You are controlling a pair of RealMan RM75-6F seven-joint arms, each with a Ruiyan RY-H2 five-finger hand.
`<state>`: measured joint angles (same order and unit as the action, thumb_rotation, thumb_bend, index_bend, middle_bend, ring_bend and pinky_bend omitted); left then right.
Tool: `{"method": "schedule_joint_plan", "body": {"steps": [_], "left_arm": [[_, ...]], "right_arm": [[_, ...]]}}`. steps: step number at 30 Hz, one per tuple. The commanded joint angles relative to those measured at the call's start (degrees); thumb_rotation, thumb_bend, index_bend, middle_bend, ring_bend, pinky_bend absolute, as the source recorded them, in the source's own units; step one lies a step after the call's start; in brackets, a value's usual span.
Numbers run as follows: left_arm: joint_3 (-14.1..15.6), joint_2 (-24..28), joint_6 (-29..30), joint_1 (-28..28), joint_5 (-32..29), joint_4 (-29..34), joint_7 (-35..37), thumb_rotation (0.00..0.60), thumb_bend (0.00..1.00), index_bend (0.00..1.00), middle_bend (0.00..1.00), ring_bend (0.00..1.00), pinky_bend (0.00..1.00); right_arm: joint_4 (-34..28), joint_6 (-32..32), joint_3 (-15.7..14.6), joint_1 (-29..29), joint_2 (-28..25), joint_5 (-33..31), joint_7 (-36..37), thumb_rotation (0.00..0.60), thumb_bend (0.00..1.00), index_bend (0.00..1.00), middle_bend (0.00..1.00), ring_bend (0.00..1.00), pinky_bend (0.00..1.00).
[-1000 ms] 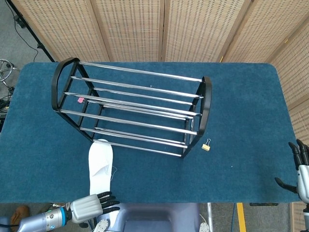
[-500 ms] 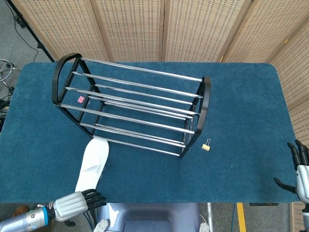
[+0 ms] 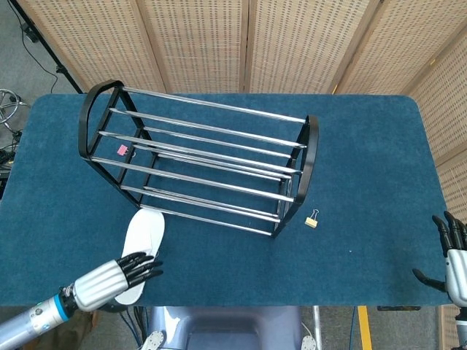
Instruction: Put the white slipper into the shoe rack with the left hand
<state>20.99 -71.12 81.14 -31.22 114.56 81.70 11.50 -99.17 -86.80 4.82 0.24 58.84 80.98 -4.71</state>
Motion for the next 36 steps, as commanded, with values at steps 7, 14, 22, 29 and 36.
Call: {"method": "schedule_joint_plan", "body": {"steps": [7,14,22,29,36], "left_arm": [[-11.88,-13.53,-7.73,1.02,-11.93,-5.25,-10.6,0.6,0.0,0.1,0.08,0.07,0.15],[-13.02,-15.46,-9.18,0.95,-13.03,-6.63,-11.66,0.6,0.0,0.12,0.08,0.08,0.17],[-13.07,-14.31,-9.82,1.17,-13.71,-7.57,-10.77,0.6,0.0,0.12,0.08,0.08,0.17],[-13.96,-15.09,-10.26,1.26,-14.63,-10.15,-10.98,0.6,0.0,0.16,0.09,0.09,0.17],[-14.16,-17.1,-9.26,1.82,-14.43,-13.16,-10.39,0.6,0.02,0.23,0.2,0.19,0.29]], "right_arm": [[0.24,0.07,0.2,0.07,-0.39,-0.41,1.21,0.6,0.0,0.0,0.0,0.0,0.0],[0.46,0.03,0.34,0.19,-0.85,-0.57,2.46,0.6,0.0,0.0,0.0,0.0,0.0],[0.43,-0.06,0.28,0.22,-0.9,-0.38,2.51,0.6,0.0,0.0,0.0,0.0,0.0],[0.32,0.16,0.2,0.09,-0.68,-0.42,1.97,0.6,0.0,0.0,0.0,0.0,0.0],[0.33,0.22,0.18,0.11,-0.68,-0.55,1.94,0.6,0.0,0.0,0.0,0.0,0.0]]}}
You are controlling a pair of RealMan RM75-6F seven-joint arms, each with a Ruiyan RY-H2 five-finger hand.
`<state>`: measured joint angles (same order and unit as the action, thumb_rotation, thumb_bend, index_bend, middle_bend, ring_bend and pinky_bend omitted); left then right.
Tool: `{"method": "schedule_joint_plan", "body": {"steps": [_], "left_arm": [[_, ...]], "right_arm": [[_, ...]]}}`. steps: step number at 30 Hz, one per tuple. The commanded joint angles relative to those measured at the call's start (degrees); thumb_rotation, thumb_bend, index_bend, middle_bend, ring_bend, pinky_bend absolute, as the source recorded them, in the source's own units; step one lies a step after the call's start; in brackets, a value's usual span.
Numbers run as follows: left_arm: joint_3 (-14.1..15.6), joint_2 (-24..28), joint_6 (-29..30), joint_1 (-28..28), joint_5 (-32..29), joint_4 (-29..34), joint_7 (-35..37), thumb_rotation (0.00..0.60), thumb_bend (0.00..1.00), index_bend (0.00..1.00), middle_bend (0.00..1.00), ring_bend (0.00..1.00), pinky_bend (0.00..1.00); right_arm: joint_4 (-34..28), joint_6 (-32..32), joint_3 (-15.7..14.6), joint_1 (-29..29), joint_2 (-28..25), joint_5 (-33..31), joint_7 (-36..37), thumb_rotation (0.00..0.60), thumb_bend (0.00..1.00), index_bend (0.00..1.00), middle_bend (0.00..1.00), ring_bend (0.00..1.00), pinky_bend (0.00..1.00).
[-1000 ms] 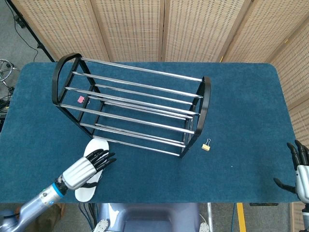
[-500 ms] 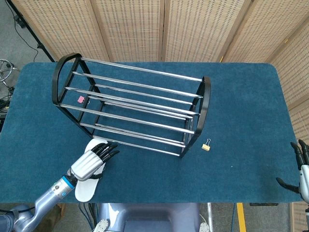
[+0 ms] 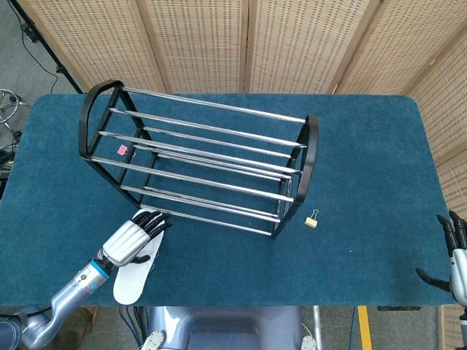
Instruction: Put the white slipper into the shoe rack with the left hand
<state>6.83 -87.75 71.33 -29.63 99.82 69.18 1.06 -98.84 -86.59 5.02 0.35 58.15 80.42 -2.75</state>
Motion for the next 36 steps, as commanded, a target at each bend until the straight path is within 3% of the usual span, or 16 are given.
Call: {"method": "schedule_joint_plan", "body": {"steps": [1,9,36], "left_arm": [[0.02,-0.59,0.74,0.3,0.42,-0.86,0.05,0.6,0.03,0.24,0.21,0.2,0.3],[0.06,-0.64,1.97,0.63,1.02,-2.09,0.39,0.6,0.14,0.26,0.25,0.24,0.32],[2.2,3.9,5.7,2.31,4.34,-1.48,-1.25,0.6,0.14,0.26,0.25,0.24,0.32]], "right_arm": [[0.01,0.02,-0.03,0.0,0.01,0.02,-0.03,0.6,0.0,0.0,0.0,0.0,0.0],[-0.07,-0.03,-0.07,0.01,-0.01,0.12,-0.04,0.6,0.0,0.0,0.0,0.0,0.0],[-0.27,-0.2,-0.12,0.08,-0.06,0.21,-0.23,0.6,0.0,0.0,0.0,0.0,0.0]]}}
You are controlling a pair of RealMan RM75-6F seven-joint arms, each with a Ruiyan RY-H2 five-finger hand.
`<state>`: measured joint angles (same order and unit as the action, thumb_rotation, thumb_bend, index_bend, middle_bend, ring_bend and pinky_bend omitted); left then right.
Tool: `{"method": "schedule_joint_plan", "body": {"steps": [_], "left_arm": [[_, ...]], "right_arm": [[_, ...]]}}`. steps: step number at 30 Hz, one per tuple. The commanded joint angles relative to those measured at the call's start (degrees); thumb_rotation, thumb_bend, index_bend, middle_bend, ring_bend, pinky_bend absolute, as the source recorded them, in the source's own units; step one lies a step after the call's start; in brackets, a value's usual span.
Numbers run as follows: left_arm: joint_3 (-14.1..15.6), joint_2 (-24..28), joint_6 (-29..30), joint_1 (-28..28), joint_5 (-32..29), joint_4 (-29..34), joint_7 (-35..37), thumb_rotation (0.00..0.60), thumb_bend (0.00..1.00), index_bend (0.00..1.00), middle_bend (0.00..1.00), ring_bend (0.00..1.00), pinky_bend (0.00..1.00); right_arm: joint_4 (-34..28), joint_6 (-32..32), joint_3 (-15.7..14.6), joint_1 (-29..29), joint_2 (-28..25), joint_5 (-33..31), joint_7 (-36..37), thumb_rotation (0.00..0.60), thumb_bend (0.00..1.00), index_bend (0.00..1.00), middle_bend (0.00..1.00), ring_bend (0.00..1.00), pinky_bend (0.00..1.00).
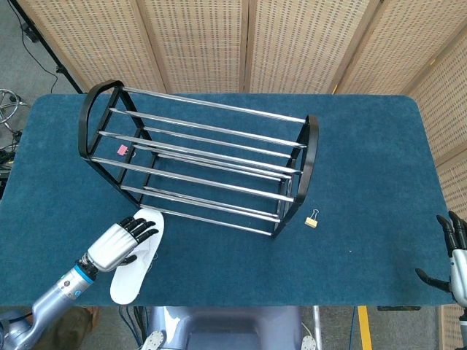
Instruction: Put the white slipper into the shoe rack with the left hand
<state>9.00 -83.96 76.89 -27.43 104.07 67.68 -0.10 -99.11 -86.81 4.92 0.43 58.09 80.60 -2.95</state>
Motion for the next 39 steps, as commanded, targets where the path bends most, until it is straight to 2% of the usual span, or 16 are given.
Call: {"method": "schedule_joint_plan", "body": {"steps": [1,11,17,24,31,39], "left_arm": [[0.02,0.12,0.14,0.11,0.13,0.0,-0.16,0.6,0.14,0.26,0.25,0.24,0.32],[-0.34,-1.53,-1.76,-0.47,-0.01,-0.37,-0.83,0.6,0.14,0.26,0.25,0.24,0.32],[-0.56,-2.4,-1.84,-0.53,0.17,-0.97,-1.87,0.6,0.28,0.29,0.27,0.26,0.35],[-0.44,-3.19,-2.18,-0.51,0.31,-1.61,-2.69,0.6,0.45,0.4,0.36,0.35,0.46],[-0.14,-2.97,-2.05,-0.33,0.22,-1.5,-1.4,0.6,0.59,0.58,0.53,0.46,0.61],[1.06,-1.84,0.44,-0.21,2.46,-1.87,1.13,0.6,0.61,0.63,0.57,0.49,0.64]], "right_arm": [[-0.01,0.04,-0.03,-0.02,0.01,0.05,-0.02,0.6,0.0,0.0,0.0,0.0,0.0],[-0.02,0.1,-0.02,0.02,-0.03,-0.15,-0.02,0.6,0.0,0.0,0.0,0.0,0.0],[0.02,0.15,0.03,0.01,-0.15,-0.19,0.37,0.6,0.0,0.0,0.0,0.0,0.0],[-0.06,0.15,-0.04,0.04,-0.25,-0.07,0.49,0.6,0.0,0.0,0.0,0.0,0.0],[-0.1,0.31,-0.09,-0.03,-0.21,-0.07,0.43,0.6,0.0,0.0,0.0,0.0,0.0],[-0.19,0.46,-0.18,-0.1,-0.11,0.01,0.21,0.6,0.0,0.0,0.0,0.0,0.0]]}}
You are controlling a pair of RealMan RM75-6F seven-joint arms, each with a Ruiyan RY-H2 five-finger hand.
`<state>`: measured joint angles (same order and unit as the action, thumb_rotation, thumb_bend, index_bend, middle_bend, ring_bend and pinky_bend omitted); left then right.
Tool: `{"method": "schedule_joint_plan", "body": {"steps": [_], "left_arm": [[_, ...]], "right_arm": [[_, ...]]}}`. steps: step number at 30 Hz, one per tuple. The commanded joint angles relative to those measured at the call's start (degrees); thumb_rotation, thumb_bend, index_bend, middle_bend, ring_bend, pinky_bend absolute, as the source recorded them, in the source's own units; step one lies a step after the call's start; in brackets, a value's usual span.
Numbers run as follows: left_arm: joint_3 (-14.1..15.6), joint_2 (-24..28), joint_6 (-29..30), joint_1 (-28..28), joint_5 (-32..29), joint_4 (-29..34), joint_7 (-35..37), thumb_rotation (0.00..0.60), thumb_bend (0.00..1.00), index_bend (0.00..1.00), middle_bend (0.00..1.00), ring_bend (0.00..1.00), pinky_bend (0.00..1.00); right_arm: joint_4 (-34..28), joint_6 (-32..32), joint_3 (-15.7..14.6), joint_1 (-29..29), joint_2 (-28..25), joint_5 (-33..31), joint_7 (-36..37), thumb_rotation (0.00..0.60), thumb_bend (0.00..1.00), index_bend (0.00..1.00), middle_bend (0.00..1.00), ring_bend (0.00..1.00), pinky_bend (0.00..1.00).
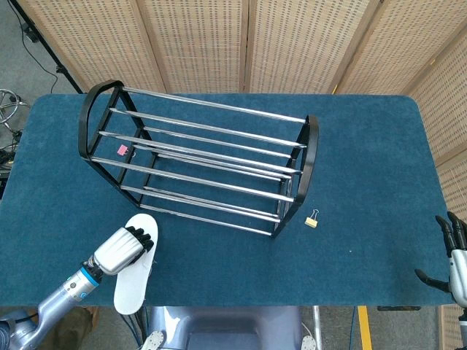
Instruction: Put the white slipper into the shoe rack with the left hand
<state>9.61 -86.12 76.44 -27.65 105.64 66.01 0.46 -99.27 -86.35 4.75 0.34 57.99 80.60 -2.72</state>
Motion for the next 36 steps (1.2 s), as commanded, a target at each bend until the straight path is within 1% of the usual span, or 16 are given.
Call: {"method": "schedule_joint_plan", "body": {"steps": [1,8,10,12,15,19,26,36], "left_arm": [[0.68,0.44,1.23,0.0,1.35,-0.25,0.75,0.6,0.61,0.63,0.58,0.49,0.64],[2.42,0.58,7.21,-0.63,7.55,-2.81,2.4,0.6,0.61,0.64,0.58,0.48,0.64],[2.85,0.21,10.17,-1.16,10.15,-4.5,3.71,0.6,0.61,0.64,0.58,0.48,0.64],[2.74,-0.27,12.02,-1.53,11.47,-6.06,4.07,0.6,0.61,0.64,0.58,0.48,0.64],[1.68,-1.27,13.87,-2.05,12.11,-8.6,3.52,0.6,0.61,0.64,0.58,0.48,0.64],[0.6,-2.27,13.01,-4.18,12.11,-11.25,4.63,0.6,0.6,0.64,0.58,0.48,0.64],[-1.52,-5.73,11.94,-8.89,11.97,-17.23,7.85,0.6,0.59,0.64,0.58,0.47,0.64],[-1.81,-9.67,9.36,-11.82,9.96,-22.91,11.87,0.6,0.59,0.64,0.58,0.47,0.64]], "right_arm": [[-0.03,-0.01,-0.01,-0.01,0.01,0.01,-0.06,0.6,0.0,0.0,0.0,0.0,0.0],[-0.11,-0.01,-0.04,0.01,-0.03,0.05,-0.01,0.6,0.0,0.0,0.0,0.0,0.0],[-0.12,-0.05,-0.03,0.03,-0.08,0.05,0.11,0.6,0.0,0.0,0.0,0.0,0.0],[-0.12,-0.09,-0.05,0.07,-0.13,0.09,0.23,0.6,0.0,0.0,0.0,0.0,0.0],[-0.09,-0.16,-0.01,0.11,-0.18,0.05,0.35,0.6,0.0,0.0,0.0,0.0,0.0],[-0.1,-0.13,-0.04,0.11,-0.2,0.07,0.41,0.6,0.0,0.0,0.0,0.0,0.0],[0.17,0.23,0.24,0.05,-0.18,-0.87,0.57,0.6,0.0,0.0,0.0,0.0,0.0],[0.49,1.18,0.64,-0.2,-0.23,-2.45,0.6,0.6,0.0,0.0,0.0,0.0,0.0]]}}
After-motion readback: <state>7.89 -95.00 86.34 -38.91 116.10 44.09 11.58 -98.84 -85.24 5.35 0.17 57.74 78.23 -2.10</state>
